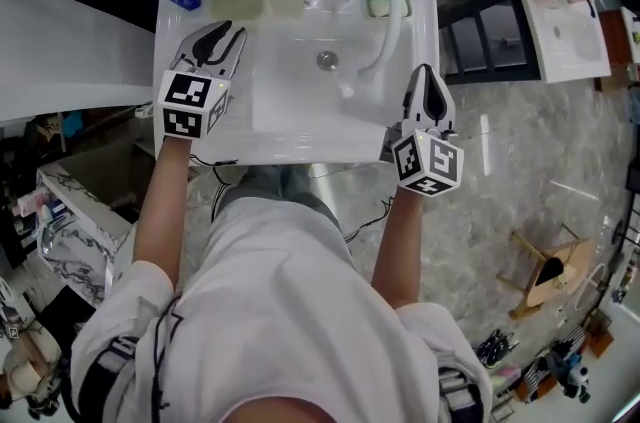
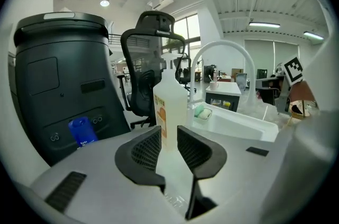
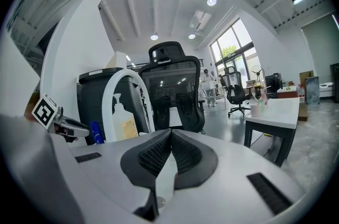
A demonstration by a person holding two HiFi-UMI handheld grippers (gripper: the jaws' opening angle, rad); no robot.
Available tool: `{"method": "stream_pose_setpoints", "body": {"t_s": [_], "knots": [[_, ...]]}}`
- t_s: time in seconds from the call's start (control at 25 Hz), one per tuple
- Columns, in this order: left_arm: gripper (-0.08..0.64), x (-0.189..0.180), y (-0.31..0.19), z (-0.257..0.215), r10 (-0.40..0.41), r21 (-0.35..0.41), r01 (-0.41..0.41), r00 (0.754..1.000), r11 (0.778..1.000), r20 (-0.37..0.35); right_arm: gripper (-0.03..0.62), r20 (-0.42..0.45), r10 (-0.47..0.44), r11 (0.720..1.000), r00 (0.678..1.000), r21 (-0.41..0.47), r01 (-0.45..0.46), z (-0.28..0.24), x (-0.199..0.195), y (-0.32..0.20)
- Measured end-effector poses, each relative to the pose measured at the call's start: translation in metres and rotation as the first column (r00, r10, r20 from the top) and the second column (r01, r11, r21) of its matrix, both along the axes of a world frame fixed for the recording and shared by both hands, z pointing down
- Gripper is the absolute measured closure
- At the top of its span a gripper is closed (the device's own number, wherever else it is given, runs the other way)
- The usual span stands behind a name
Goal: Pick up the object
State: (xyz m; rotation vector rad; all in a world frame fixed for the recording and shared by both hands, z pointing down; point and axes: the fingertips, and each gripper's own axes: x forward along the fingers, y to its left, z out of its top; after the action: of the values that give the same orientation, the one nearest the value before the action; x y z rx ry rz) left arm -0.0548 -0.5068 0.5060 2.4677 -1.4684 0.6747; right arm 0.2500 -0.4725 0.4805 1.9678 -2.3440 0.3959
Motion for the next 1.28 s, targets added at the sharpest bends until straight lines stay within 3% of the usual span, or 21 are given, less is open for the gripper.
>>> {"method": "stream_pose_setpoints", "body": {"t_s": [0.28, 0.68, 1.28], "knots": [[0.468, 0.009, -0.032, 0.041, 0.061, -0.103, -0.056, 0.997, 0.993, 0.049, 0.584, -0.013, 0.021, 1.000, 1.000, -0.016, -0.021, 0.008, 0.005, -0.017], [0.457, 0.003, -0.073, 0.124, 0.128, -0.237, -0.079, 0.972, 0.968, 0.199, 0.583, -0.018, 0.039, 0.998, 0.999, -0.055, -0.040, 0.025, 0.007, -0.031], [0.457, 0.000, -0.100, 0.188, 0.170, -0.328, -0.063, 0.936, 0.943, 0.309, 0.583, -0.027, 0.059, 0.992, 0.998, -0.112, -0.062, 0.047, 0.014, -0.045]]}}
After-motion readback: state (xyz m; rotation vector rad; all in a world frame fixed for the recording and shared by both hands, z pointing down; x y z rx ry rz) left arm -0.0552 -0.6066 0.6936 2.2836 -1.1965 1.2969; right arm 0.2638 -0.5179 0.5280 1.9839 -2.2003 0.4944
